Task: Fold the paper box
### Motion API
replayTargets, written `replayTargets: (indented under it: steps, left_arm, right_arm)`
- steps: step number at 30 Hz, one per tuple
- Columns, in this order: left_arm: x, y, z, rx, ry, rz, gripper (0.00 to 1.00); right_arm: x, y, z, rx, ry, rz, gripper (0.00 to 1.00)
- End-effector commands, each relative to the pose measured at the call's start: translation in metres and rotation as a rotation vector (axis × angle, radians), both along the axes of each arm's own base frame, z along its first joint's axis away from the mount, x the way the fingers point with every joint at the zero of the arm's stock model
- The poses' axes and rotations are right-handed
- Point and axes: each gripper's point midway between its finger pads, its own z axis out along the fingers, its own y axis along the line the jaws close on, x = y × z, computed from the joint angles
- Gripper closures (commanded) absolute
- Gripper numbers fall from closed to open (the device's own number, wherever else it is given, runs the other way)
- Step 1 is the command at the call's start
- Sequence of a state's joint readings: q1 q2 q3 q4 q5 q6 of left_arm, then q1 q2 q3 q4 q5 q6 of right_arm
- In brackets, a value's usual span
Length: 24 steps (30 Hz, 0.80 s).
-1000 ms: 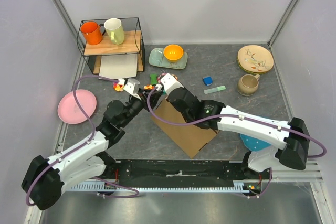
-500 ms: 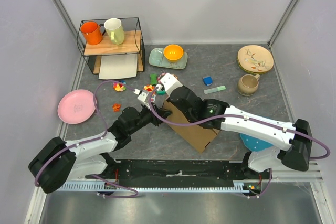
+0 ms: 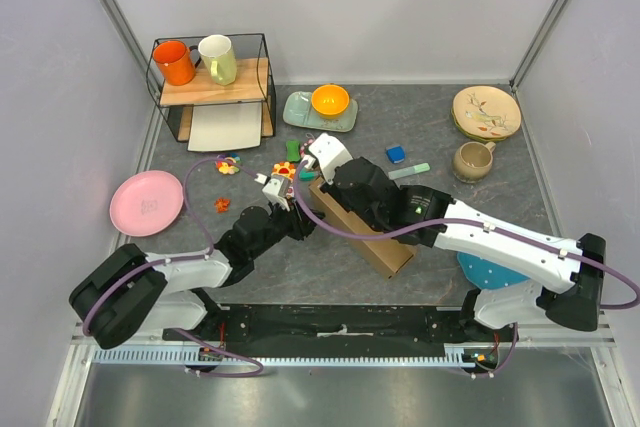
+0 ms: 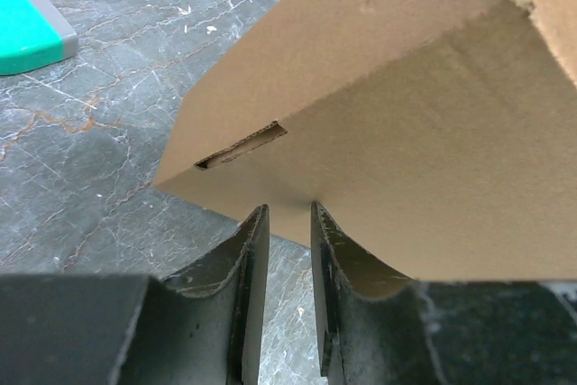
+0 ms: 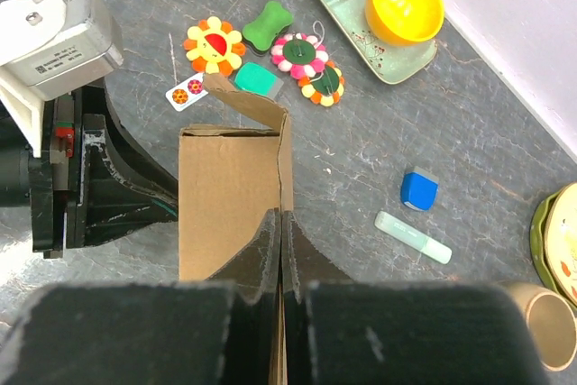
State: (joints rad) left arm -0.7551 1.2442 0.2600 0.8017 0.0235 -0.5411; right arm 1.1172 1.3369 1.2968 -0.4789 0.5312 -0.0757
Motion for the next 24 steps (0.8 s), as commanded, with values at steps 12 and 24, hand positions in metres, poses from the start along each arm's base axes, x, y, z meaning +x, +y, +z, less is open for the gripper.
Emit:
replayTargets:
  steps: [12, 24]
  left_arm:
    - [0.022, 0.017, 0.041, 0.011, -0.125, 0.130, 0.60]
    - [0.032, 0.043, 0.096, 0.065, -0.294, 0.214, 0.48]
  right_arm:
    - [-0.003, -0.017, -0.003, -0.031, -0.003, -0.001, 1.00]
    - [-0.003, -0.021, -0.003, -0.057, 0.000, 0.007, 1.00]
